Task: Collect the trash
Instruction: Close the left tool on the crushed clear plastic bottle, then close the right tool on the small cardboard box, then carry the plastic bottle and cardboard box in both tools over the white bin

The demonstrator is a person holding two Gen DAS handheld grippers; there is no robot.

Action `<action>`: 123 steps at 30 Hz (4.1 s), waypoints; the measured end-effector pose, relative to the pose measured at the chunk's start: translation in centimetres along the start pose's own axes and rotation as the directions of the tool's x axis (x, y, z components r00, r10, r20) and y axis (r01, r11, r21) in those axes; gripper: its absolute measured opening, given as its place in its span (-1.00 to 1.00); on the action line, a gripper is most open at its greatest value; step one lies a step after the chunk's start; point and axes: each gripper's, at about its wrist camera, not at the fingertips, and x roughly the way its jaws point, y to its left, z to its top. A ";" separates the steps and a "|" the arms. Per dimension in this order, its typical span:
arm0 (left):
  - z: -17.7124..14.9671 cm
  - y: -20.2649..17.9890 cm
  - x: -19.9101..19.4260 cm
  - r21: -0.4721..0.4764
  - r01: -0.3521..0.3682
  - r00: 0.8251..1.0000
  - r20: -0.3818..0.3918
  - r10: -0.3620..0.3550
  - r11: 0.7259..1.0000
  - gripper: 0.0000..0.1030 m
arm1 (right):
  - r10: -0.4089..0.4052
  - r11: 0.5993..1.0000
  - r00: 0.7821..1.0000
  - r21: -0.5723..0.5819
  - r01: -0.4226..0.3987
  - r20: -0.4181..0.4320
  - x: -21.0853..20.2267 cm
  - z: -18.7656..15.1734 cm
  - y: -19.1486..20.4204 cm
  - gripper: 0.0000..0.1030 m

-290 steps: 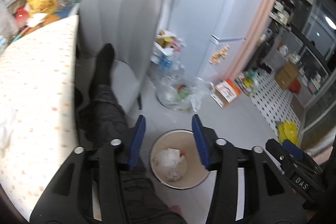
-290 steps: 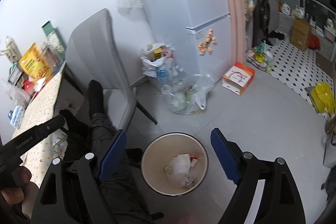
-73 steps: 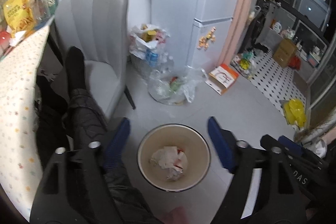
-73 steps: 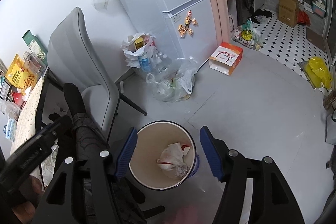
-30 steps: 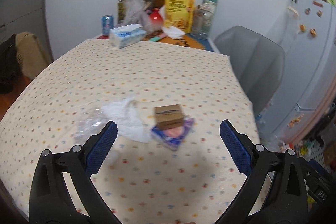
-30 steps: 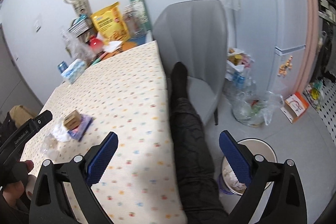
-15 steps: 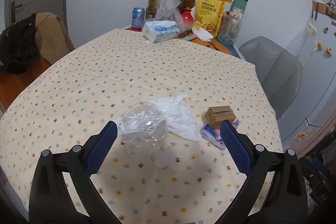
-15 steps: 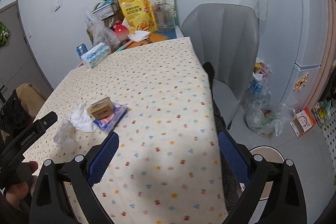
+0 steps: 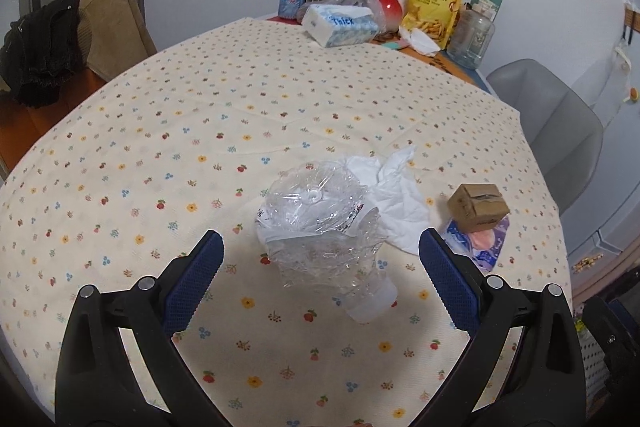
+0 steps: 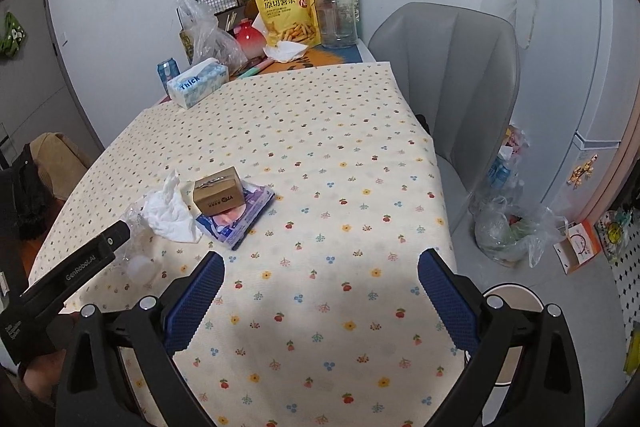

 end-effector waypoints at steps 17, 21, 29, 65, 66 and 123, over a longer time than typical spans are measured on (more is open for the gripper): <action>0.2 0.5 3.4 -0.045 -0.011 0.997 -0.078 0.008 0.999 0.47 | -0.005 1.000 1.000 -0.005 0.005 -0.016 1.5 0.8 0.9 0.85; 0.2 0.9 3.2 -0.063 0.006 0.998 -0.069 -0.011 0.998 0.46 | -0.003 1.000 1.000 -0.024 0.003 -0.014 1.5 0.9 1.8 0.85; 1.1 2.5 1.2 -0.074 0.005 1.000 0.003 -0.005 0.997 0.45 | 0.006 0.998 1.000 -0.067 -0.007 -0.016 2.0 1.4 4.5 0.85; 3.9 6.0 4.2 -0.081 -0.142 0.990 0.008 0.144 0.986 0.45 | 0.038 0.991 0.993 -0.126 -0.052 -0.115 10.7 3.9 9.8 -0.09; 3.9 6.0 4.1 -0.079 -0.144 0.989 0.011 0.145 0.986 0.45 | 0.037 0.991 0.994 -0.127 -0.050 -0.102 10.2 3.9 9.8 -0.09; -3.0 -24.2 -7.4 0.365 0.142 0.973 0.120 -0.198 0.920 0.46 | -0.144 0.971 0.984 0.208 0.120 0.105 -7.6 1.0 -18.2 -0.09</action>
